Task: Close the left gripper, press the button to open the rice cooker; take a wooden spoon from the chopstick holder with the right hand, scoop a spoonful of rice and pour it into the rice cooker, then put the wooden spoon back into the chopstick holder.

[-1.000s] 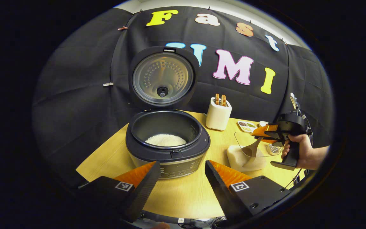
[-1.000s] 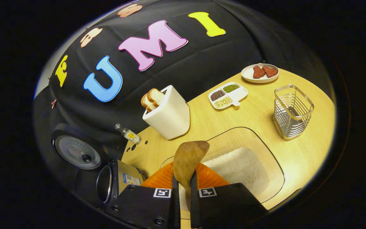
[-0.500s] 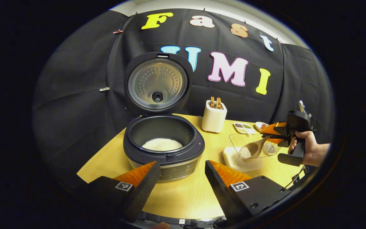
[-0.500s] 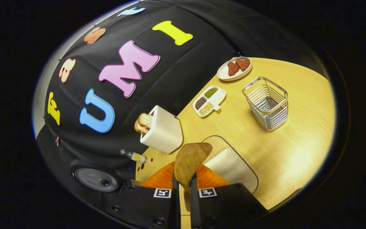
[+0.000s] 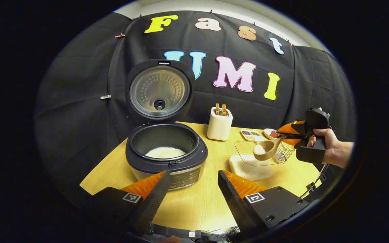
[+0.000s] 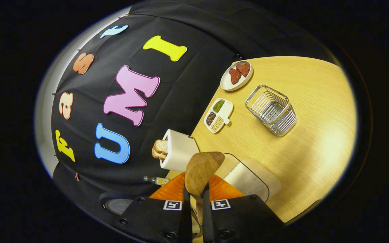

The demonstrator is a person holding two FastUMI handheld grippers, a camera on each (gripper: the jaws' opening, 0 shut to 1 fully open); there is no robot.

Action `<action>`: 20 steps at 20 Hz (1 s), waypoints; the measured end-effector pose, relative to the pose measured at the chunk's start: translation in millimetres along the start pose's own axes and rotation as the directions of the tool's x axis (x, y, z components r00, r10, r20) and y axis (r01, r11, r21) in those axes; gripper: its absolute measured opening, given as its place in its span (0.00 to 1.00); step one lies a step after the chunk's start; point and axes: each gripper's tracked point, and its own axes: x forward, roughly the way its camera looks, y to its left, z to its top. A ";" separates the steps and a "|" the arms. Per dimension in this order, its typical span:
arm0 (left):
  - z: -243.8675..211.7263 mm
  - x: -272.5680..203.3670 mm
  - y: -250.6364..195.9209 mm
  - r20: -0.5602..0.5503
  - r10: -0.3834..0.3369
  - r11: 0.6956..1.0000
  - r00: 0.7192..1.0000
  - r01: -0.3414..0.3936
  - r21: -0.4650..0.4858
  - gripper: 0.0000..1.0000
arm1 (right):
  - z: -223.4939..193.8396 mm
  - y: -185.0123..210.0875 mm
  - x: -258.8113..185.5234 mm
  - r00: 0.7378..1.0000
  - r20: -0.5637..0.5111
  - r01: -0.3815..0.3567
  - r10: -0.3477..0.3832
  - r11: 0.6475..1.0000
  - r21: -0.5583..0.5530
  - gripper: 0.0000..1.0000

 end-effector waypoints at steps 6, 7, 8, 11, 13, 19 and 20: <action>-1.1 -6.4 5.2 0.020 -0.004 1.000 1.000 0.004 0.006 0.96 | -18.4 50.8 0.2 0.996 -0.038 -0.074 0.075 0.997 0.038 0.17; -2.3 -7.3 7.2 0.021 0.000 1.000 1.000 0.000 0.002 0.96 | -24.1 60.1 1.3 0.995 -0.047 -0.086 0.088 0.995 0.046 0.17; -3.7 -7.9 9.8 0.020 0.004 1.000 1.000 -0.004 -0.006 0.96 | -29.7 70.0 2.9 0.993 -0.056 -0.099 0.102 0.994 0.050 0.17; -10.8 -11.5 18.5 0.011 0.021 0.999 1.000 -0.021 -0.044 0.96 | -51.3 105.3 6.3 0.984 -0.095 -0.147 0.150 0.988 0.035 0.17; -15.3 -13.5 23.8 0.002 0.034 0.998 0.999 -0.034 -0.060 0.96 | -66.7 129.7 7.5 0.975 -0.126 -0.184 0.184 0.983 0.012 0.17; -24.0 -16.4 36.9 -0.008 0.075 0.992 0.997 -0.076 -0.100 0.96 | -119.2 190.4 20.4 0.941 -0.211 -0.276 0.264 0.961 -0.030 0.17; -23.4 -16.5 39.2 -0.008 0.082 0.991 0.997 -0.083 -0.107 0.96 | -130.1 197.9 24.5 0.935 -0.228 -0.285 0.271 0.958 -0.033 0.17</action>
